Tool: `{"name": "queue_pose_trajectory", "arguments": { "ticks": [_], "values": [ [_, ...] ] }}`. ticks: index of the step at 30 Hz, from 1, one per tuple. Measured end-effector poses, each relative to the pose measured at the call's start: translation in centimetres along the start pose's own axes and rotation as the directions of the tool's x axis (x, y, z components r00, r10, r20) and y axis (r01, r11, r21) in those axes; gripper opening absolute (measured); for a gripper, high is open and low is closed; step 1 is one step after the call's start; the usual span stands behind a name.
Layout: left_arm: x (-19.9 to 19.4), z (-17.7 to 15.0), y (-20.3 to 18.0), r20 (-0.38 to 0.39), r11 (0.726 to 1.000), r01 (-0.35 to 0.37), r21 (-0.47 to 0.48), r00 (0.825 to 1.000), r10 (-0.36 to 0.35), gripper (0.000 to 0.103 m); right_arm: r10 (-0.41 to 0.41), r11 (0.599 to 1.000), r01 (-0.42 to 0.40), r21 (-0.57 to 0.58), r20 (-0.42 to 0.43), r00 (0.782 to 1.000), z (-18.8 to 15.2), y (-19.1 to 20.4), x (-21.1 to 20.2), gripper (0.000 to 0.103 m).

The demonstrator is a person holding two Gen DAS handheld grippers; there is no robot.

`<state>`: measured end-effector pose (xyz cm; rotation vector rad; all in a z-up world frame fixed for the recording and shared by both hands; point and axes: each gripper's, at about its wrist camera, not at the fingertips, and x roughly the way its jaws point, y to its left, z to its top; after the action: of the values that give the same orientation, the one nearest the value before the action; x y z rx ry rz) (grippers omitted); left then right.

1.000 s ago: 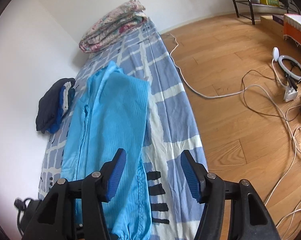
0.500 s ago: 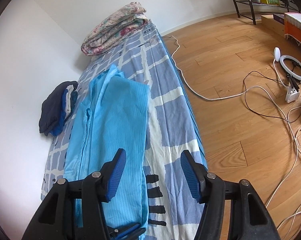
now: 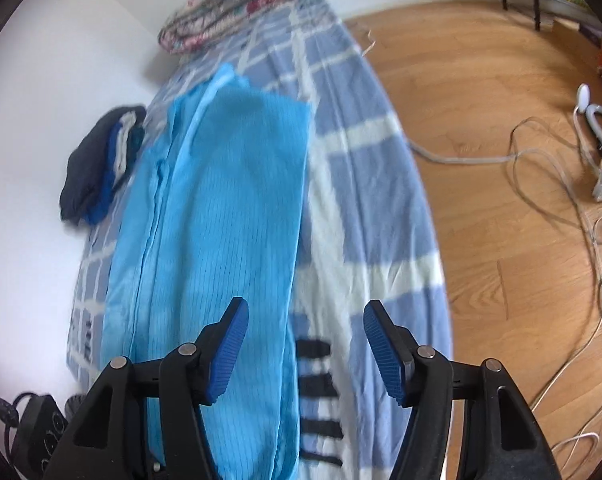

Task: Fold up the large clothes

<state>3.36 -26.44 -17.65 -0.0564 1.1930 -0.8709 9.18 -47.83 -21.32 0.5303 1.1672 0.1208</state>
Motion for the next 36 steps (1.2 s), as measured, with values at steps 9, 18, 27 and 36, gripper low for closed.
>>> {"name": "queue_pose_trajectory", "arguments": {
  "ticks": [9,18,27,36],
  "values": [
    [0.4,-1.6,0.2,-0.019,1.000,0.012,-0.021,1.000,-0.013,0.038,0.163,0.985,-0.148,0.084,-0.207,0.965,-6.7,-1.2,2.2,0.042],
    [2.1,-1.5,-2.0,-0.045,0.998,-0.048,0.042,0.998,0.050,0.053,0.142,0.990,-0.137,0.037,-0.204,0.969,-6.8,0.6,2.9,0.000],
    [4.1,-0.9,-1.2,-0.034,0.992,-0.128,0.000,0.991,0.128,0.024,0.201,0.980,-0.198,0.035,-0.150,0.968,-6.1,2.4,1.6,0.000],
    [0.9,0.0,2.4,0.013,0.986,0.068,-0.152,0.998,-0.066,0.003,0.204,0.975,-0.210,-0.070,-0.085,0.975,-4.5,3.7,0.7,0.049]
  ]
}}
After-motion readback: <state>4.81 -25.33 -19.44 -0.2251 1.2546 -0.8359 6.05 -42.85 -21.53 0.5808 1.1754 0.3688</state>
